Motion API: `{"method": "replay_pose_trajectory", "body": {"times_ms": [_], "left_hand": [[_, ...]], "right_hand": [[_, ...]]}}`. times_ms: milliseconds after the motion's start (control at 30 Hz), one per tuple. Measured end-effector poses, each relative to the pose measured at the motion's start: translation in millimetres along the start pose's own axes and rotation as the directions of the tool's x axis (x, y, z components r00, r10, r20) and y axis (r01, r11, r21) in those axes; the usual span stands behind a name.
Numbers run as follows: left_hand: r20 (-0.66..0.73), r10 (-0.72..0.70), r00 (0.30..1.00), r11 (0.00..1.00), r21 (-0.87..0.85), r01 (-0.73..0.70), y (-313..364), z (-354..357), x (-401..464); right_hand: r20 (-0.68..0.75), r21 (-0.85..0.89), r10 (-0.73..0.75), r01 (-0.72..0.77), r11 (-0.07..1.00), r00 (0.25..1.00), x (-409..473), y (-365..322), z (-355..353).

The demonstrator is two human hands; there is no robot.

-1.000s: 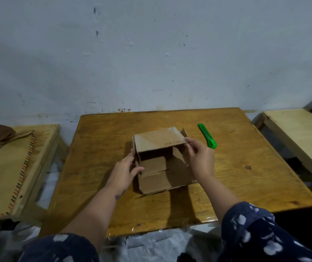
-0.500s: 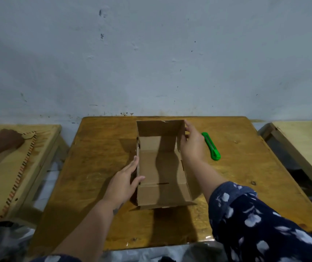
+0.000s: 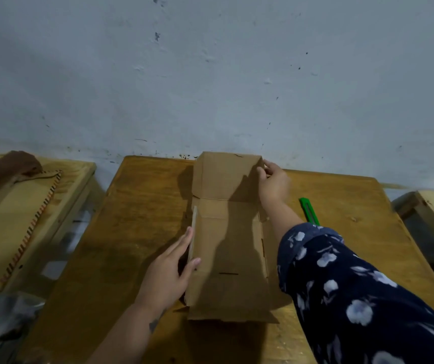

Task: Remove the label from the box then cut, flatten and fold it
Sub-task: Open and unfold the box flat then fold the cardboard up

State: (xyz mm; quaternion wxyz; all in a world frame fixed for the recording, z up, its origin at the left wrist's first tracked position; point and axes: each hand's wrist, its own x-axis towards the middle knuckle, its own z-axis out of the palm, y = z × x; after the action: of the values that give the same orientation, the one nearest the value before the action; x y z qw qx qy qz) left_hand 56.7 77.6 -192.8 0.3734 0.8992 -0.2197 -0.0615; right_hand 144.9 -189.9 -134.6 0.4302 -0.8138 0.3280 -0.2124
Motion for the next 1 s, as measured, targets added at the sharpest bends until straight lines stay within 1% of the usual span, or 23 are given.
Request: {"method": "replay_pose_trajectory", "body": {"times_ms": [33, 100, 333, 400, 467, 500, 533, 567, 633, 667, 733, 767, 867, 933, 1000], "left_hand": [[-0.006, -0.006, 1.0, 1.0, -0.01, 0.005, -1, 0, 0], [-0.017, -0.006, 1.0, 1.0, -0.023, 0.006, -1, 1, 0], [-0.001, -0.007, 1.0, 1.0, -0.022, 0.007, -1, 0, -2], [0.008, -0.012, 1.0, 1.0, -0.012, 0.012, 2, -3, -2], [0.02, -0.033, 0.999, 0.999, 0.027, 0.032, 4, -5, -4], [0.015, -0.038, 0.999, 0.997, 0.066, 0.037, 4, -7, -5], [0.002, -0.035, 0.999, 0.992, 0.122, 0.034, 3, -9, -6], [-0.013, -0.019, 1.0, 0.982, 0.188, 0.021, 2, -11, -7], [-0.027, 0.051, 0.998, 0.944, 0.328, -0.039, -2, -16, -9], [-0.026, 0.092, 0.995, 0.917, 0.392, -0.074, -4, -17, -9], [-0.031, 0.125, 0.992, 0.87, 0.483, -0.095, -7, -22, -9], [-0.04, 0.112, 0.993, 0.859, 0.506, -0.077, -7, -24, -8], [-0.054, 0.031, 0.998, 0.853, 0.522, 0.002, -7, -26, -5], [-0.025, -0.086, 0.996, 0.844, 0.53, 0.087, -3, -24, 0], [-0.01, -0.219, 0.976, 0.821, 0.538, 0.19, 3, -20, 7]], "right_hand": [[0.017, 0.04, 0.018, -0.019, 0.999, 1.0, 2, 0, 3], [0.035, 0.058, 0.038, -0.04, 0.998, 0.999, 4, 4, 7], [0.076, -0.034, 0.064, -0.062, 0.997, 0.995, -8, 10, 3], [0.038, -0.057, 0.034, -0.032, 0.998, 0.999, -27, 9, -1], [0.015, -0.135, -0.069, 0.071, 0.988, 0.997, -59, 11, -6], [0.061, -0.206, -0.116, 0.127, 0.97, 0.991, -80, 12, -9], [0.155, -0.299, -0.138, 0.179, 0.937, 0.978, -102, 14, -11], [0.274, -0.41, -0.126, 0.234, 0.881, 0.953, -124, 16, -13], [0.479, -0.588, -0.026, 0.343, 0.732, 0.877, -164, 24, -13], [0.543, -0.634, 0.035, 0.383, 0.672, 0.839, -179, 28, -12], [0.599, -0.671, 0.13, 0.406, 0.62, 0.79, -198, 38, -9], [0.603, -0.673, 0.146, 0.403, 0.62, 0.784, -203, 43, -7], [0.601, -0.659, 0.127, 0.399, 0.638, 0.789, -208, 51, -6], [0.599, -0.67, 0.118, 0.415, 0.615, 0.792, -209, 54, -5], [0.595, -0.686, 0.115, 0.428, 0.589, 0.795, -210, 56, -5]]}}
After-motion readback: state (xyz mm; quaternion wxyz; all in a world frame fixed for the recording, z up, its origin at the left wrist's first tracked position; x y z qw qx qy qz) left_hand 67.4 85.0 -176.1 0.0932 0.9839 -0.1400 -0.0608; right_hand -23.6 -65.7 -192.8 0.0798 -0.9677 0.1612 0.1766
